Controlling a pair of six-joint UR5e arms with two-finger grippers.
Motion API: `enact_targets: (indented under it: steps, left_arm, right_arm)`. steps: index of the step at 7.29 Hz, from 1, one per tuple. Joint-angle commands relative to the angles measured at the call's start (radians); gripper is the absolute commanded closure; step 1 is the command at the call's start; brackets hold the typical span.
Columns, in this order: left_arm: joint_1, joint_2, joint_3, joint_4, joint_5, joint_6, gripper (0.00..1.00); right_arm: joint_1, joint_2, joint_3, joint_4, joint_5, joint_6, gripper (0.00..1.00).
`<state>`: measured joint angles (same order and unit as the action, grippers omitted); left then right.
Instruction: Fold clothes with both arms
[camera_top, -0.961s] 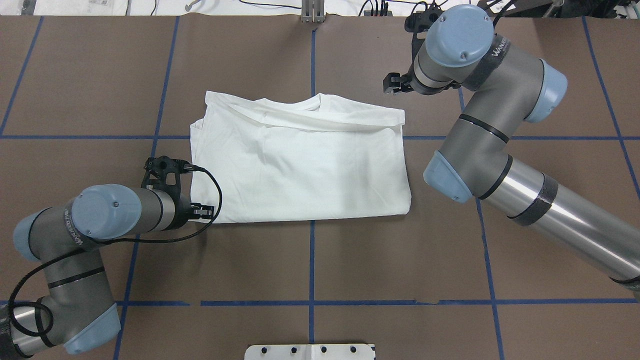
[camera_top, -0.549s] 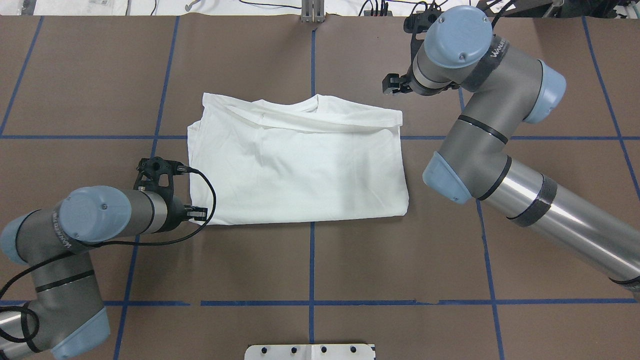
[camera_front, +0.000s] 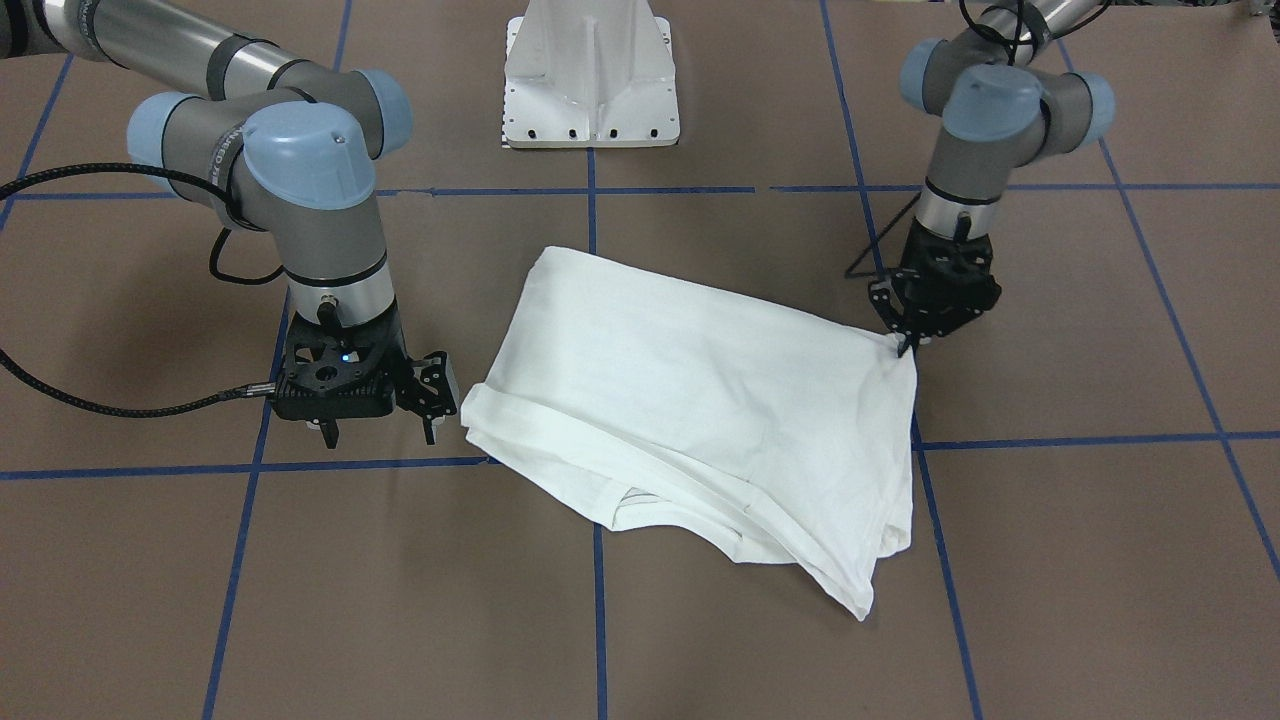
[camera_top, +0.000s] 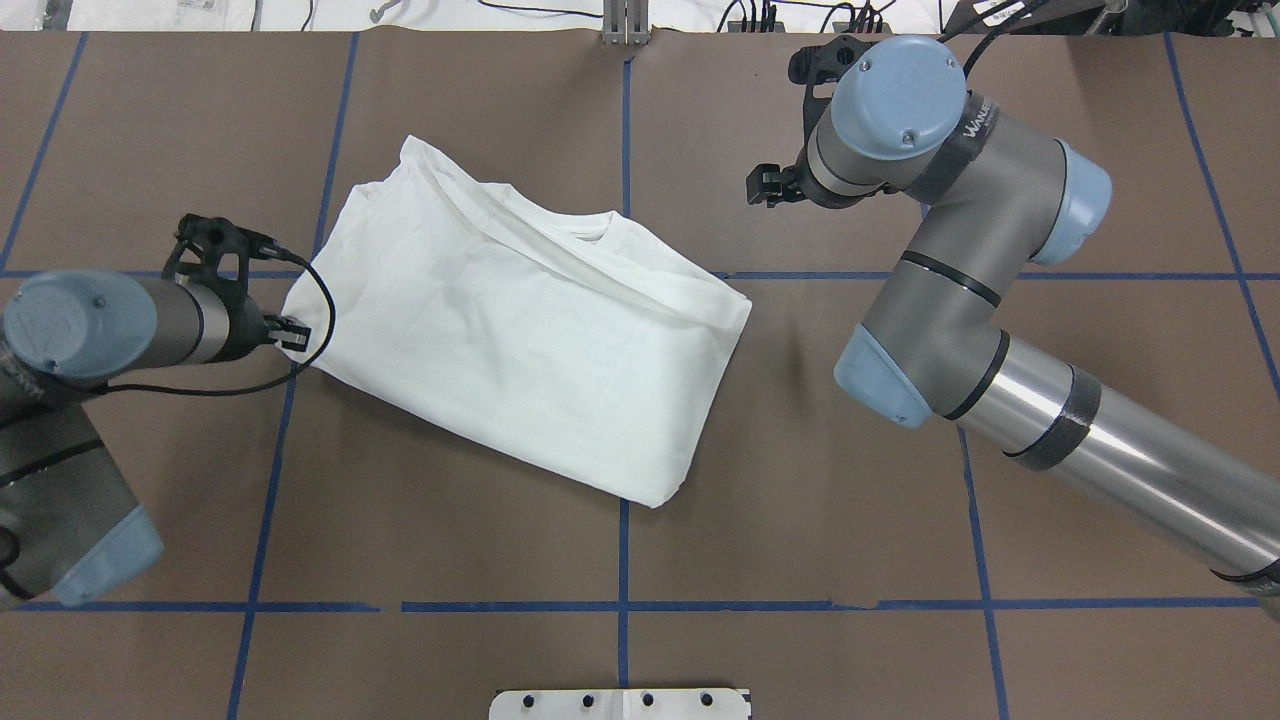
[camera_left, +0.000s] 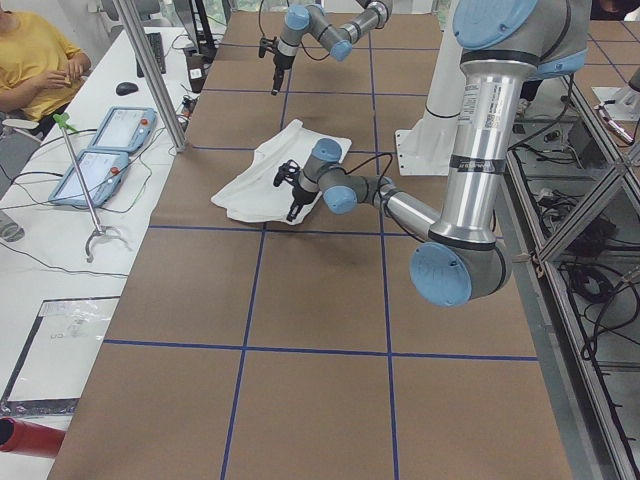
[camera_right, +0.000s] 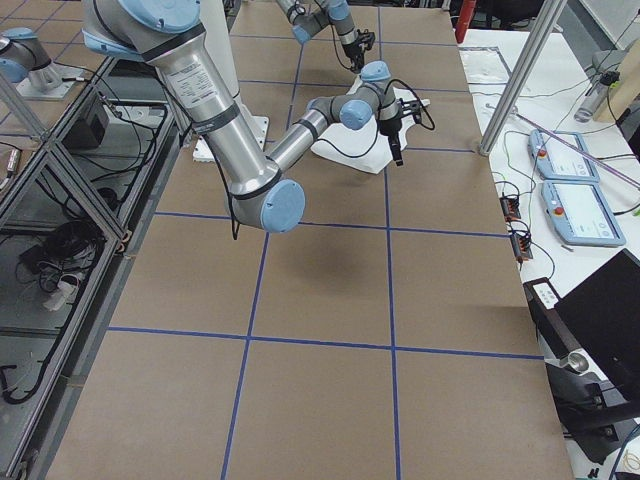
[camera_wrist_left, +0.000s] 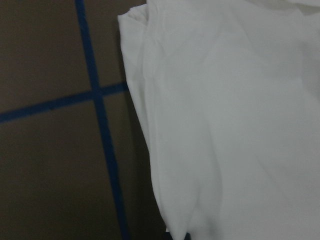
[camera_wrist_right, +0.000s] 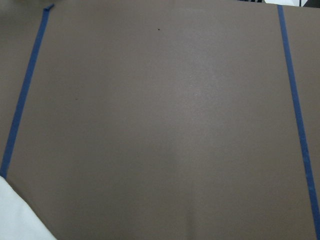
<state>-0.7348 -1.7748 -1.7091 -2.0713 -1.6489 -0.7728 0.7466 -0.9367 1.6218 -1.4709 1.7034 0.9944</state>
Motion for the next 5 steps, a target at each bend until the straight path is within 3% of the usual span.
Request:
enact_targets:
  steps: [1,3,4,5]
  left_arm:
    - [-0.183,-0.288,0.374,-0.019,0.001,0.141,1.00]
    - [-0.206,-0.549,0.764,-0.201,0.017,0.139,1.00]
    - [-0.207,-0.611,0.840,-0.217,0.033,0.136,1.00]
    - [-0.215,-0.606,0.838,-0.260,0.029,0.141,0.16]
  right_arm:
    - [-0.021,0.009,0.003,0.011,0.001,0.041,0.00]
    - [-0.045,0.010,0.018,0.011,-0.004,0.071,0.00]
    - [-0.062,0.015,0.020,0.029,-0.005,0.101,0.00]
    - [-0.090,0.021,0.016,0.056,-0.027,0.140,0.00]
